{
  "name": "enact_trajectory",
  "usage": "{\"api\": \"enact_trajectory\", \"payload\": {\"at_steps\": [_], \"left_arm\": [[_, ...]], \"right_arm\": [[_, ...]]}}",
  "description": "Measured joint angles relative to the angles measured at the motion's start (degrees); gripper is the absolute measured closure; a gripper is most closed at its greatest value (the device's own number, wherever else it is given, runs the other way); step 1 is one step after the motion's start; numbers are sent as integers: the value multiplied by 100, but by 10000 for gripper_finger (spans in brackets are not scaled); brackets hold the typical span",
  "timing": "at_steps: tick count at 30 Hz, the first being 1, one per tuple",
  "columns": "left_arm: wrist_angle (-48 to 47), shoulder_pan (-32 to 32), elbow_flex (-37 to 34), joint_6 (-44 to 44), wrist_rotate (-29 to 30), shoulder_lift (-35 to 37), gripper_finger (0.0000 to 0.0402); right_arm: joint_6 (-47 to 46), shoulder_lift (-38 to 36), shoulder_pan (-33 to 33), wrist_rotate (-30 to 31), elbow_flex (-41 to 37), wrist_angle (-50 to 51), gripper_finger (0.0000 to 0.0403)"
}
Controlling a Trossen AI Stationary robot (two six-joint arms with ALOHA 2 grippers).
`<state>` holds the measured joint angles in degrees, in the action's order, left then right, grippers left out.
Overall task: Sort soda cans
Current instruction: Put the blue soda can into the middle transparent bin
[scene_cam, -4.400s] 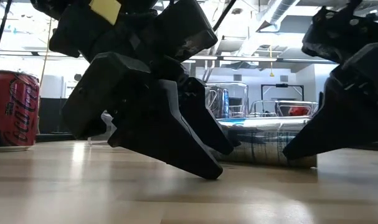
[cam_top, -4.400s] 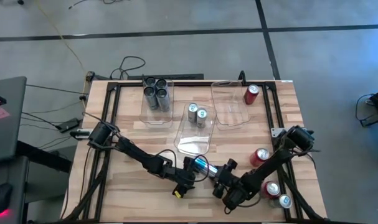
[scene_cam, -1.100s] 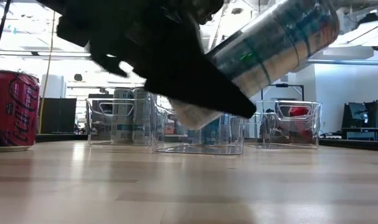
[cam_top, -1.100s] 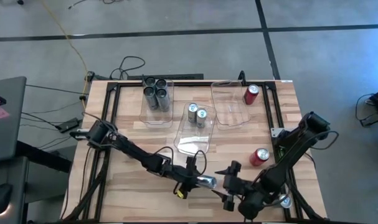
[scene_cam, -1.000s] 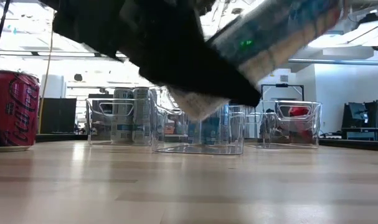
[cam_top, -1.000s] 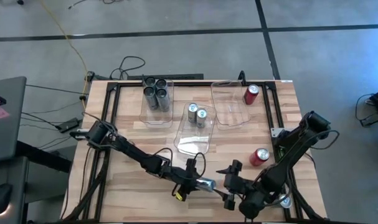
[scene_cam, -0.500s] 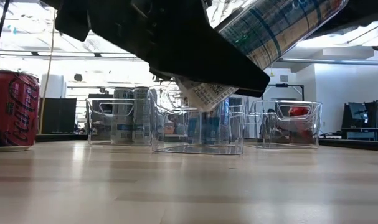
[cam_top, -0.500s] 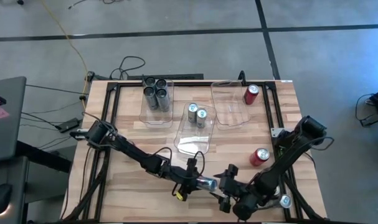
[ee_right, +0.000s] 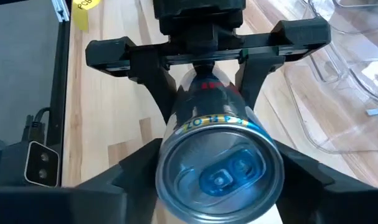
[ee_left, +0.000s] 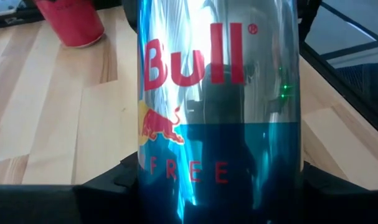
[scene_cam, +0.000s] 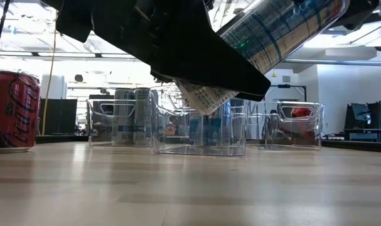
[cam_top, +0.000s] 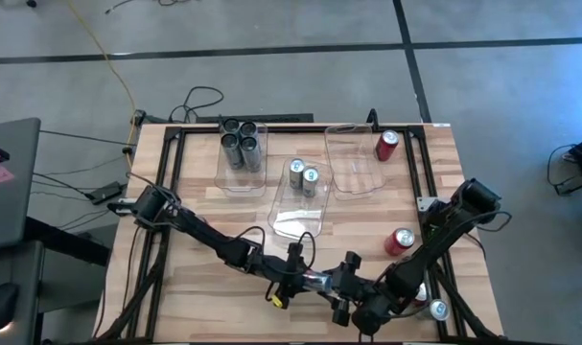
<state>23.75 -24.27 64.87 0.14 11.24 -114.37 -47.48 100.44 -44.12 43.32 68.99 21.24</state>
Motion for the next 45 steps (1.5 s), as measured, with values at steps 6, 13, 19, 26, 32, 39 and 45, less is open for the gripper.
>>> {"api": "enact_trajectory", "payload": {"at_steps": [6, 13, 19, 26, 32, 39, 45], "left_arm": [[-21, 0, -1, -136, 30, 0, 180], [-593, -11, 31, -333, 53, 416, 172], [-1802, -13, -1, -390, 360, 1057, 137], [-3266, -1, -12, -154, 1307, 1811, 107], [-3798, -128, -305, -392, 1939, 2702, 105], [-3096, -251, -1502, -713, 2755, 3652, 104], [-2351, -90, -2407, -808, 2767, 4065, 104]], "right_arm": [[-28, -26, 1, -53, 0, 47, 174], [116, -405, 72, -475, 472, 956, 173], [653, -687, 416, -1198, 977, 1707, 174], [1055, -715, 820, -1631, 1725, 2715, 173], [1221, -715, 1381, -1653, 2562, 4471, 173], [2448, -687, 2792, -2139, 2824, 4649, 173], [3311, -407, 3846, -2825, 2813, 4565, 173]]}}
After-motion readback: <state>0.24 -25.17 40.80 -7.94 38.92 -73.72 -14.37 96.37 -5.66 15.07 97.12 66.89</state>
